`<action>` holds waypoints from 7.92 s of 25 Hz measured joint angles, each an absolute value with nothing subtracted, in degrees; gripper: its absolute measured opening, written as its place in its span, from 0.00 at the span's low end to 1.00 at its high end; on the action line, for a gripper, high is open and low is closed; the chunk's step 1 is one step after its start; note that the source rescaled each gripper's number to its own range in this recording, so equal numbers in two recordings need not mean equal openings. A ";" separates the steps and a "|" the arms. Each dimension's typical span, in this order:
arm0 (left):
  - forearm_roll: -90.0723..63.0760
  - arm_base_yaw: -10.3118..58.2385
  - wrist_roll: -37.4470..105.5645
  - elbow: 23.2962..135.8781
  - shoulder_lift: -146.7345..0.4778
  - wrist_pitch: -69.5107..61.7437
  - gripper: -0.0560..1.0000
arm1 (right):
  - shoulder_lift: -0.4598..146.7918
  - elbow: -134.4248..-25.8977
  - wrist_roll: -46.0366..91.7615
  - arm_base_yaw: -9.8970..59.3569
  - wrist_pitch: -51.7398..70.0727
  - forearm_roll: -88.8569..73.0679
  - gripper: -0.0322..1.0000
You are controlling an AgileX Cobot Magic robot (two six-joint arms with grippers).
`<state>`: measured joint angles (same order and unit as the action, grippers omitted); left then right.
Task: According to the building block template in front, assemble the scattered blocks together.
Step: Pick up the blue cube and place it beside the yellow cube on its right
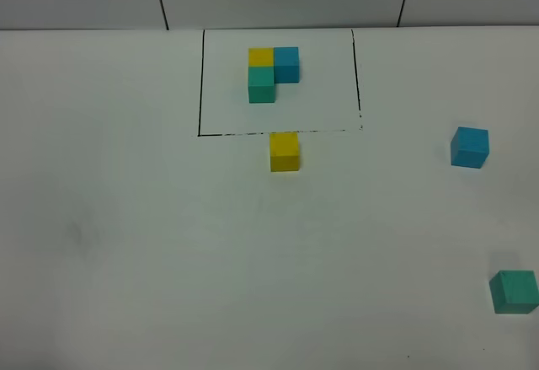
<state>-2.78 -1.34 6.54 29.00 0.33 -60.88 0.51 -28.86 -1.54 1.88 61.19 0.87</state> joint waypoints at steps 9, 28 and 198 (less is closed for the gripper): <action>-2.91 -1.34 6.37 29.00 0.33 -60.84 0.69 | 0.51 -28.86 -1.59 1.88 61.19 0.87 0.68; -2.91 -1.34 6.37 29.00 0.33 -60.84 0.64 | 0.51 -28.86 -1.60 1.88 61.19 0.87 0.68; -2.91 -1.34 6.30 29.00 0.28 -60.84 0.64 | 136.07 -106.54 67.57 25.86 57.55 -5.73 0.04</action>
<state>-2.91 -1.34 6.30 29.00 0.28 -60.84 136.07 -106.54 67.57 25.86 57.55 -5.73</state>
